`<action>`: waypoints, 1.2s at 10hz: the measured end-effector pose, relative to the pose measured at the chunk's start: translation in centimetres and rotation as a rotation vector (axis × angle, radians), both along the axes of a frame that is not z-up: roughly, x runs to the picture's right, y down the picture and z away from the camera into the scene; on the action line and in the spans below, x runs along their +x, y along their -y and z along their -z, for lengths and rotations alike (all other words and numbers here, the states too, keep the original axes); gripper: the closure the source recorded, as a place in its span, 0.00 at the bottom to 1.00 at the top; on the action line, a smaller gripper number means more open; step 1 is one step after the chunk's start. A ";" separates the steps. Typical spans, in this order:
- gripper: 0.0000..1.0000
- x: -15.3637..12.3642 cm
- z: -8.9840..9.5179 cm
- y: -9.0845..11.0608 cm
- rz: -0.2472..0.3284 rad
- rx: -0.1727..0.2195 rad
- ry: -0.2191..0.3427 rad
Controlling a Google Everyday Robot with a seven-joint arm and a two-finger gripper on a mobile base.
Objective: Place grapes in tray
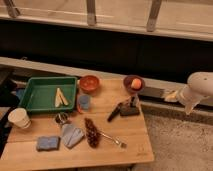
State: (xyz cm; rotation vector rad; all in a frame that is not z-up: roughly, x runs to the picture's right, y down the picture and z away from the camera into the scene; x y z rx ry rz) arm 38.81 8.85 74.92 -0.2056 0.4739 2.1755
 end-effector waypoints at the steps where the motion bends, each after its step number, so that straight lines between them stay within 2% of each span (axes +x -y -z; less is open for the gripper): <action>1: 0.24 -2.1 0.2 0.3 0.046 0.003 0.026; 4: 0.24 -9.9 0.4 1.5 0.175 0.008 0.112; 5: 0.24 -13.7 0.6 1.7 0.233 0.010 0.156; 7: 0.24 -18.4 1.2 1.6 0.299 0.011 0.221; 9: 0.24 -25.4 3.1 0.6 0.380 0.011 0.334; 10: 0.24 -28.0 4.2 -0.1 0.412 0.010 0.376; 11: 0.24 -29.4 4.8 -0.6 0.431 0.008 0.399; 12: 0.24 -29.6 4.9 -0.7 0.436 0.008 0.404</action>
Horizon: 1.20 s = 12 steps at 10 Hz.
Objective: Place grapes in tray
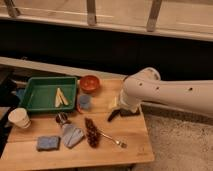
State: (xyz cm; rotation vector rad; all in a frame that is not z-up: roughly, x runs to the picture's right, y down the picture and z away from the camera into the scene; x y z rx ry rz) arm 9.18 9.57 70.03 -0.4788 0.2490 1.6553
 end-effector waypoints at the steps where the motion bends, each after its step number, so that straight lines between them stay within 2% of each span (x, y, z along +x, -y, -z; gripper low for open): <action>1: 0.24 0.2 0.0 0.0 -0.002 0.000 -0.002; 6: 0.24 0.0 0.0 0.0 0.000 0.002 -0.002; 7: 0.24 -0.6 0.1 0.0 0.020 0.014 0.007; 9: 0.24 -3.0 0.0 0.4 0.063 0.029 0.027; 12: 0.24 -9.6 -1.0 0.7 0.162 0.045 0.083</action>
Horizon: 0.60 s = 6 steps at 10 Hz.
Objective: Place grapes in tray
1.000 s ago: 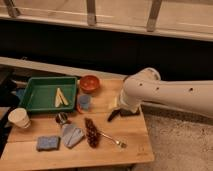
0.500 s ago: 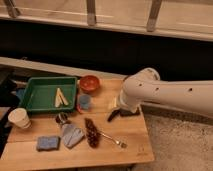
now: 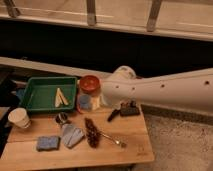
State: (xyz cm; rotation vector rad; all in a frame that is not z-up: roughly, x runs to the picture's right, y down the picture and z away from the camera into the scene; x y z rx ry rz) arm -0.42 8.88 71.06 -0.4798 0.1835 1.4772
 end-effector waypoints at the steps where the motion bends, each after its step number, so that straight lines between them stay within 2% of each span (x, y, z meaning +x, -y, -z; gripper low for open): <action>1: 0.24 -2.1 -0.5 -0.4 0.020 -0.005 0.031; 2: 0.24 -3.8 -1.5 -1.3 0.029 -0.025 0.083; 4: 0.24 -5.5 -3.0 -3.3 0.037 -0.074 0.162; 6: 0.24 -5.9 -3.5 -4.1 0.040 -0.093 0.190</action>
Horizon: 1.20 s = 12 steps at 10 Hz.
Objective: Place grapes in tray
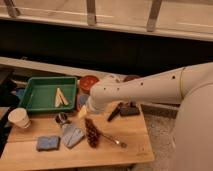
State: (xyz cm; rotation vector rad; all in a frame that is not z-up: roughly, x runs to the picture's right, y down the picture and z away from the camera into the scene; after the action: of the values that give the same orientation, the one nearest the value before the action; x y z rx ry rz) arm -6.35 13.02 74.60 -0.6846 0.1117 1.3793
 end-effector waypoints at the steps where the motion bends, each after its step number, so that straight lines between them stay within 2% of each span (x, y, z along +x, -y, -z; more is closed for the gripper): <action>1: 0.24 0.0 0.0 0.0 0.000 0.000 0.000; 4: 0.24 0.1 -0.1 -0.1 0.003 -0.008 -0.006; 5: 0.24 -0.1 -0.4 -0.6 0.001 -0.029 -0.006; 9: 0.24 -0.2 -3.8 -5.7 -0.032 -0.137 0.015; 12: 0.25 0.2 -5.1 -8.4 -0.067 -0.208 0.020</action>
State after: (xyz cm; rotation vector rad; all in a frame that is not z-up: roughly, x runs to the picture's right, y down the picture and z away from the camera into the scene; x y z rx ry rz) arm -6.18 21.44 79.67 -0.8817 0.2208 1.4369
